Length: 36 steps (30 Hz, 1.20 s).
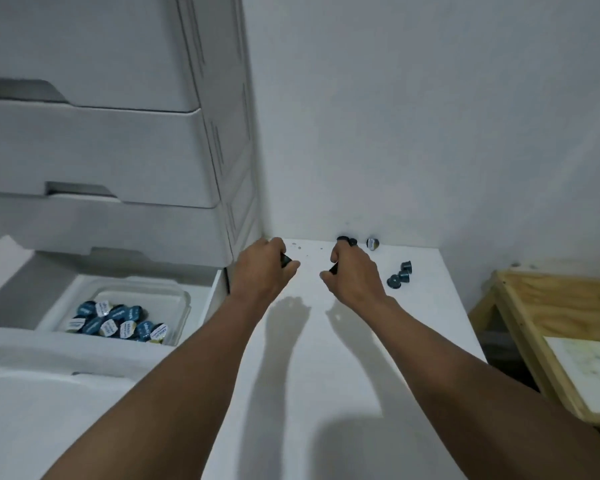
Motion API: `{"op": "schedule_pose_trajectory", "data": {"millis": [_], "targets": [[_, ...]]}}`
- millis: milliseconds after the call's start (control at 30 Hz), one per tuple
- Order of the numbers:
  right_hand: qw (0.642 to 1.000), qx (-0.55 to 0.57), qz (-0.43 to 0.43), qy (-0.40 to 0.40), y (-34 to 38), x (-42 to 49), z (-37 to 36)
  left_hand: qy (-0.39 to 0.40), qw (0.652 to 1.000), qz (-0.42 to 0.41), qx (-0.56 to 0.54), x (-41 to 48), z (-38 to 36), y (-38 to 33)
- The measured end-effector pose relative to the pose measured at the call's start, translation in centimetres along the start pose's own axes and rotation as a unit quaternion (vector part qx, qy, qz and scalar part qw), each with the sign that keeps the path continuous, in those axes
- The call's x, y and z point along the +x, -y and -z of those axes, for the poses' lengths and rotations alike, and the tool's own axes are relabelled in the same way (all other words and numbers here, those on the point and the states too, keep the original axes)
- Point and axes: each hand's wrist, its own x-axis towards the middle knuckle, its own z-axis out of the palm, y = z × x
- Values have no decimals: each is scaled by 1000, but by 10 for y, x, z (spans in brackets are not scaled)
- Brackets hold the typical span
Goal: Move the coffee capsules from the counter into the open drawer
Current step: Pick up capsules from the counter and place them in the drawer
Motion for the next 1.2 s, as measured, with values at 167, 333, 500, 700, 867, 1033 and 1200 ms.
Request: {"op": "schedule_pose_trajectory", "data": {"millis": [167, 333, 500, 700, 867, 1033, 1200], "targets": [[998, 28, 32, -40, 23, -60, 28, -47, 998, 33, -37, -61, 48, -12], [997, 54, 55, -25, 54, -112, 38, -61, 996, 47, -40, -115, 85, -6], [995, 49, 92, -9, 97, -137, 37, -82, 994, 71, -31, -145, 123, 15], [990, 14, 140, -25, 155, -153, 17, -99, 992, 76, -26, -165, 164, 62], [989, 29, 139, -45, 221, -164, -16, -90, 994, 53, -22, -173, 212, 128], [989, 39, 131, -52, 276, -179, -63, -82, 996, 34, -19, -177, 250, 197], [992, 33, 111, -55, 310, -188, -94, -56, 998, 14, -21, -174, 262, 246]]}}
